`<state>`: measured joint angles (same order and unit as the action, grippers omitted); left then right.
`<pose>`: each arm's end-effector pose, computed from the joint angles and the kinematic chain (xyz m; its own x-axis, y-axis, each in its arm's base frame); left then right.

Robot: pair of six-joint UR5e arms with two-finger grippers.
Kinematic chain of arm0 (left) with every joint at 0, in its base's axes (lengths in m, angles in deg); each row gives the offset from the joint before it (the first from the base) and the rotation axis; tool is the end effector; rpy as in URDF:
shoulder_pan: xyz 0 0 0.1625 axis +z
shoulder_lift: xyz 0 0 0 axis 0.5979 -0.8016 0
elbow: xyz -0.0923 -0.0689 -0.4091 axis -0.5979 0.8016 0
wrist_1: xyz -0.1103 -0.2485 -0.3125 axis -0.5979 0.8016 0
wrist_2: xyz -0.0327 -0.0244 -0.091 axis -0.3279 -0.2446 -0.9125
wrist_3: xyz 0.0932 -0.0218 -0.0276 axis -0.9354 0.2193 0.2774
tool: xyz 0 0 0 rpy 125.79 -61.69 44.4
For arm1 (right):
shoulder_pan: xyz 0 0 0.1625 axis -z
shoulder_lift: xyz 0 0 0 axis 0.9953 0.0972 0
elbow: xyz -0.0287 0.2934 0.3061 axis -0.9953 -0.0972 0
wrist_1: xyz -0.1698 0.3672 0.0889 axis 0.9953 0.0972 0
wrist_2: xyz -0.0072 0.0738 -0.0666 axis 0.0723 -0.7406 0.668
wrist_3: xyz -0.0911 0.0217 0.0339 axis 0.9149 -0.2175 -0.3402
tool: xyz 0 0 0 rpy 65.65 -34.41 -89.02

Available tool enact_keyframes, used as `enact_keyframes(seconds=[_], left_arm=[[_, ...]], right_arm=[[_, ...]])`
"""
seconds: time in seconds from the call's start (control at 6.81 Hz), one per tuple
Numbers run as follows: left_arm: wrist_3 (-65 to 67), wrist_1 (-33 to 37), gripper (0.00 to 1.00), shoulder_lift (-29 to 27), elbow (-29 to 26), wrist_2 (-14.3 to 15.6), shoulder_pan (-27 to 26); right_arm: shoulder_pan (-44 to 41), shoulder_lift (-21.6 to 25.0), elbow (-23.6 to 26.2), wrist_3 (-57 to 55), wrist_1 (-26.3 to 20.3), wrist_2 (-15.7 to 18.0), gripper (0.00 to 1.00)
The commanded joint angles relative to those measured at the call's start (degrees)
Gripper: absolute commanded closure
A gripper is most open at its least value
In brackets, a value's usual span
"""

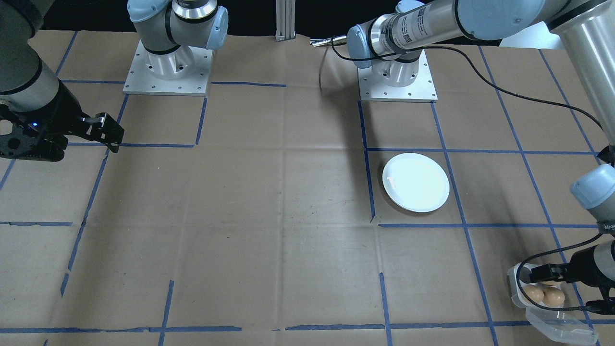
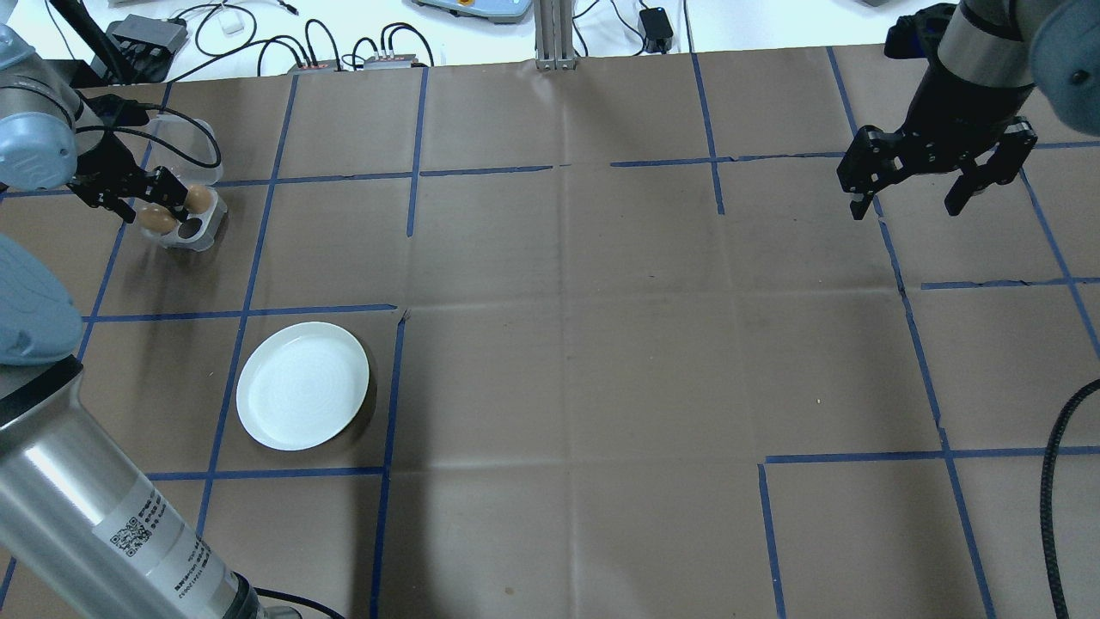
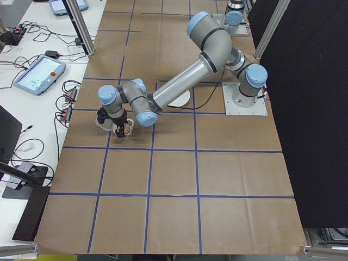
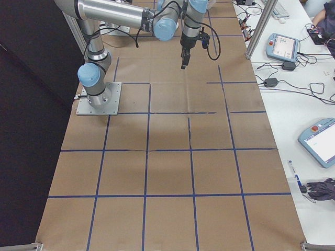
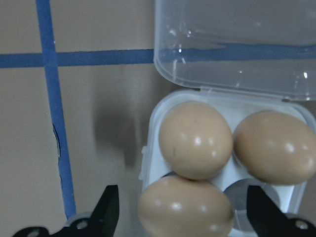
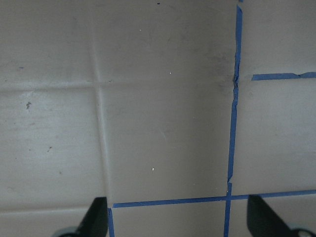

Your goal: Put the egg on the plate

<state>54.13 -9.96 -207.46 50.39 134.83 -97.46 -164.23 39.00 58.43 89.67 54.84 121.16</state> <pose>0.2497 -0.7110 0.2035 -0.9996 0.0228 -0.0141 0.0221 0.9985 0.0496 0.0336 -0.5283 0.4326 -0.9981 0.0312 0.0522 0.0374 0.9919 0.1217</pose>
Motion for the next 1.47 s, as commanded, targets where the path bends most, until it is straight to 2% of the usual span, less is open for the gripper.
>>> enact_keyframes(seconds=[0.0, 0.29, 0.59, 0.73, 1.03, 1.32], left_arm=[[0.1, 0.4, 0.14, 0.0, 0.1, 0.2, 0.0], [0.2, 1.3, 0.32, 0.0, -0.1, 0.4, 0.0], [0.2, 1.4, 0.56, 0.1, -0.2, 0.4, 0.0], [0.2, 1.4, 0.65, 0.4, -0.2, 0.4, 0.0], [0.2, 1.6, 0.68, 1.2, -0.1, 0.4, -0.1], [0.8, 7.0, 0.70, 4.9, 0.8, -0.1, -0.3]], right_arm=[[0.0, 0.0, 0.0, 0.0, 0.0, 0.0, 0.00], [0.0, 0.0, 0.0, 0.0, 0.0, 0.0, 0.00], [0.0, 0.0, 0.0, 0.0, 0.0, 0.0, 0.00], [0.0, 0.0, 0.0, 0.0, 0.0, 0.0, 0.00], [0.0, 0.0, 0.0, 0.0, 0.0, 0.0, 0.00], [0.0, 0.0, 0.0, 0.0, 0.0, 0.0, 0.00]])
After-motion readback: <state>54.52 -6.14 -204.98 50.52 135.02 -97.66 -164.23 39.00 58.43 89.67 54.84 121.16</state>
